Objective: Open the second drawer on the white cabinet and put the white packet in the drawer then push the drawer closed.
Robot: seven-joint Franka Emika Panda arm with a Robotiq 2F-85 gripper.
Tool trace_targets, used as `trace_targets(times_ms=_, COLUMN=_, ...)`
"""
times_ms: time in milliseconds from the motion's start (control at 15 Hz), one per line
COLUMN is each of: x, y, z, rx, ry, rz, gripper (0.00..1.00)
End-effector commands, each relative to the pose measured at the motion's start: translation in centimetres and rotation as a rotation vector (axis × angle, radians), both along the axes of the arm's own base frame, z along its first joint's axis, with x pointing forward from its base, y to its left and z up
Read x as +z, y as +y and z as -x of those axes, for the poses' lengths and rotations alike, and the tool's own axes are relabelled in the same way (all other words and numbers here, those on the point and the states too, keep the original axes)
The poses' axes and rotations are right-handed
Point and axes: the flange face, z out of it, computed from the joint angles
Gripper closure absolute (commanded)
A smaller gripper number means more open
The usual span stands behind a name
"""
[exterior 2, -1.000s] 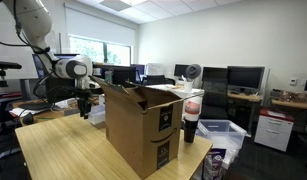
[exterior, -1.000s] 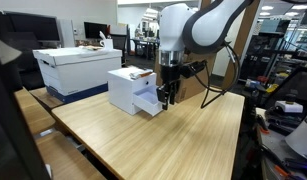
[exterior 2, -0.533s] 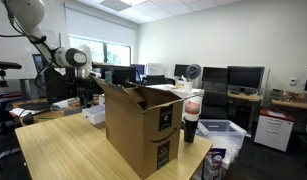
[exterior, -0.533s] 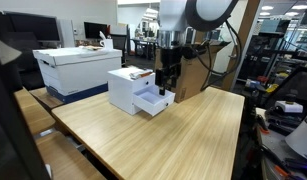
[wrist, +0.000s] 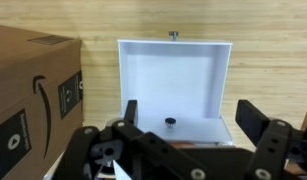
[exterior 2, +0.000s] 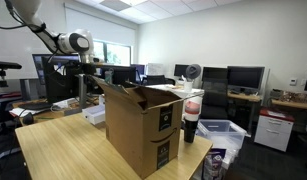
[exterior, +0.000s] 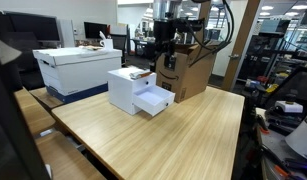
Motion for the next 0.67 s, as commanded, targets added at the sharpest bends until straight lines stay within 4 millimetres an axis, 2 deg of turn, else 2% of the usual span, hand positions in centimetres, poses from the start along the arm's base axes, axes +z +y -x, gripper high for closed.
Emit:
trace_targets(times_ms=0, x=1.4, y=0.5, z=-1.7, rx=-0.081, ry=-0.029, rz=0.052, gripper=0.00)
trace_targets(times_ms=267, x=1.7, y=1.6, z=-3.3, rx=-0.268, ry=-0.010, rz=0.120, gripper=0.00)
trace_targets(times_ms=600, x=0.7, y=3.0, z=-4.8, rx=-0.506, ry=0.101, rz=0.124, gripper=0.00)
